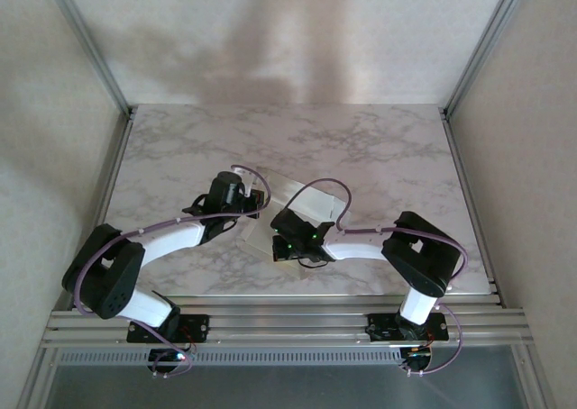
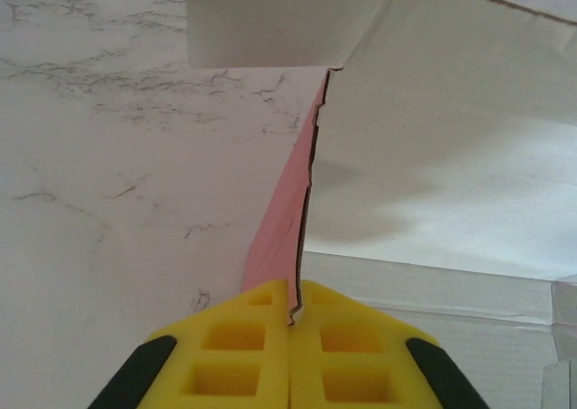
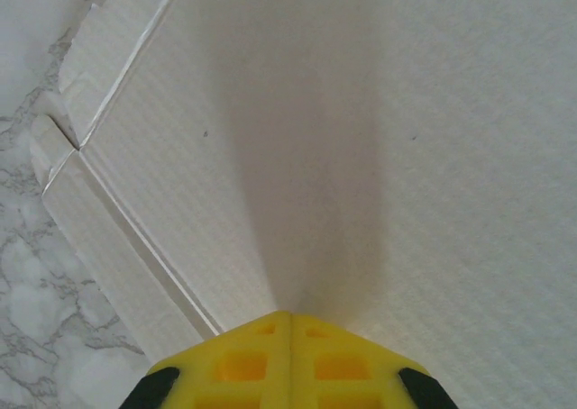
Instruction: Fold the paper box
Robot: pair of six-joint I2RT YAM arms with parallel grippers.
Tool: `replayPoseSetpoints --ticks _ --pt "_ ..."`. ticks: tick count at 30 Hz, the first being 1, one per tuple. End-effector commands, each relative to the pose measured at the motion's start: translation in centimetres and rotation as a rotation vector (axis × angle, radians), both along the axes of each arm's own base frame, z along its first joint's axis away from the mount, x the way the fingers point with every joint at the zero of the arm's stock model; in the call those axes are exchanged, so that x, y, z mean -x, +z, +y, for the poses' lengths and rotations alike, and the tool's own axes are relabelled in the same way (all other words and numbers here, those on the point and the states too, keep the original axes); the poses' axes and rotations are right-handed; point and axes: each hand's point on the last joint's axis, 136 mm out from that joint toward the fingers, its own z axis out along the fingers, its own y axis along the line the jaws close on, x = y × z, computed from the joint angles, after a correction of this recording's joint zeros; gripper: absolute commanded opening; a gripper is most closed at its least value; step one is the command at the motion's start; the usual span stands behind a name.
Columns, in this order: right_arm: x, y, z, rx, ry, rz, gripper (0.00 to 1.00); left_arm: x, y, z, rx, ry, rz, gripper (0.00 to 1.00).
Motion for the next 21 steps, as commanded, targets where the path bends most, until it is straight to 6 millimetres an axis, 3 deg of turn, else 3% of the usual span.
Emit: replayPoseSetpoints --ticks 1,12,16,21 --pt "0.8 1.4 0.6 -0.009 0.040 0.007 0.00 2.1 -3.6 0.4 -0.073 -0.040 0.079 0.06" --pt "-0.9 7.9 -1.0 -0.077 0.056 -0.068 0.02 3.3 -3.4 -0.8 -0.018 -0.114 0.046 0.08" --pt "-1.4 12.3 -2.4 -0.127 0.091 -0.115 0.06 3.3 -2.6 -1.8 0.009 -0.153 0.013 0.09" --pt "-2.9 17.7 -5.8 -0.153 0.093 -0.176 0.12 3.7 -2.0 -3.1 0.047 -0.232 -0.015 0.11"
